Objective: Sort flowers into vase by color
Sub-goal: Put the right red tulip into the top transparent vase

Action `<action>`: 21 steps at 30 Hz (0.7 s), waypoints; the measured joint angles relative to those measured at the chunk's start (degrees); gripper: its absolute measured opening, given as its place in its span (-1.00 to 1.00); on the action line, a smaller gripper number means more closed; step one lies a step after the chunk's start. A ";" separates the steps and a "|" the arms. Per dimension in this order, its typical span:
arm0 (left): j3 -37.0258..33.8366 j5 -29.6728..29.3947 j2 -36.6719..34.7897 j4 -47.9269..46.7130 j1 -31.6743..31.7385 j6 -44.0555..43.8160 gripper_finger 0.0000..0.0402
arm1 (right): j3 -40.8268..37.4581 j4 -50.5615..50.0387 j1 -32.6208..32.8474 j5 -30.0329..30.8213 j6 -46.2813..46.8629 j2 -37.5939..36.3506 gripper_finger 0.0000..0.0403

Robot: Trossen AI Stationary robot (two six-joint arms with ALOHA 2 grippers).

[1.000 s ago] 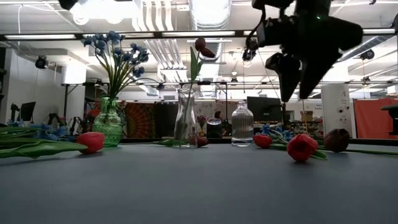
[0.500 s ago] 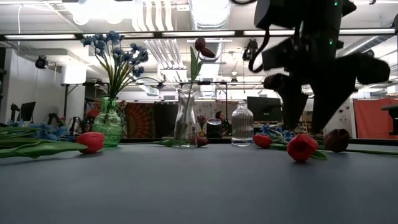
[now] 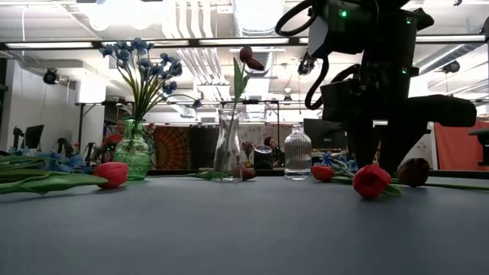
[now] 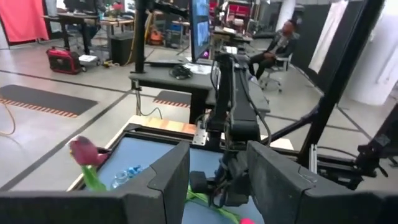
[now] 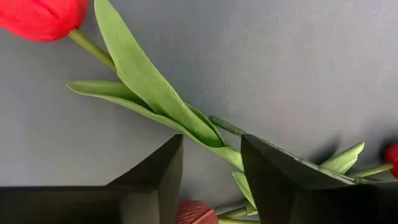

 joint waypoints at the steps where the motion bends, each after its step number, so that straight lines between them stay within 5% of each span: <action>1: 0.36 -1.35 0.55 -0.09 -1.22 0.04 -0.29 | 0.00 0.00 0.00 -0.02 -0.05 0.00 -0.33; 10: 2.01 -16.83 3.89 -2.58 -14.59 0.02 -0.29 | -0.78 0.14 -0.02 -0.33 -1.57 2.19 -0.70; 21: 1.90 -30.28 8.37 -2.64 -29.11 -4.15 -0.29 | -0.87 0.60 -0.02 -0.57 -2.80 2.62 -0.66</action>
